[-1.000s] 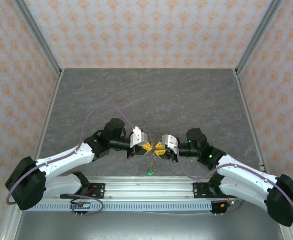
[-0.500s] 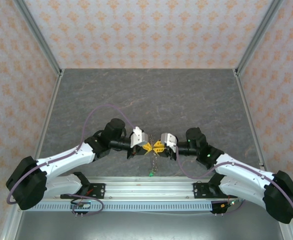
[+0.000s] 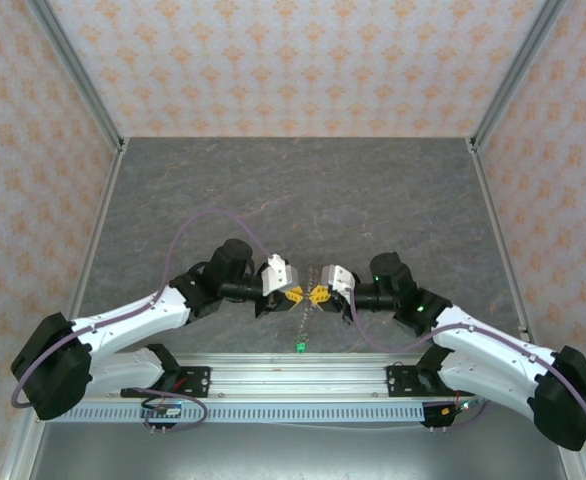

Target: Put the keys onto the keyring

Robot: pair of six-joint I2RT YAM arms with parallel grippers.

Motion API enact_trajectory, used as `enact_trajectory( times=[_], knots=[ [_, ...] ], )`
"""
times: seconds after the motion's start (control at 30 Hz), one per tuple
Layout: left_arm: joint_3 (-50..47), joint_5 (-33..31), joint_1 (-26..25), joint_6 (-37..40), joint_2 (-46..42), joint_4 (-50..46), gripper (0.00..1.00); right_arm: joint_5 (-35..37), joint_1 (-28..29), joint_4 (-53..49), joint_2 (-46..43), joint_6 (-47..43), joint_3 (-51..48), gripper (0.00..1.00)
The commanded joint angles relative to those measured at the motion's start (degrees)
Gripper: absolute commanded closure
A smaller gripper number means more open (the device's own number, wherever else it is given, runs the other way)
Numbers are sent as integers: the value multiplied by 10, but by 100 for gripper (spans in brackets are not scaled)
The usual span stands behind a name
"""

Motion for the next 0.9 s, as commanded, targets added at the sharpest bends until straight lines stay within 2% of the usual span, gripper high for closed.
enact_trajectory(
  times=[0.0,0.57,0.87],
  knots=[
    [21,-43,-13,19,-12,-27,82,-2,1,-24,-9,-13,31,100],
    [43,-31,-24,26,7,-35,79,-20,1,-52,10,-19,59,100],
    [40,-39,-29,35,21,-50,95,-19,1,-35,-8,-10,49,100]
  ],
)
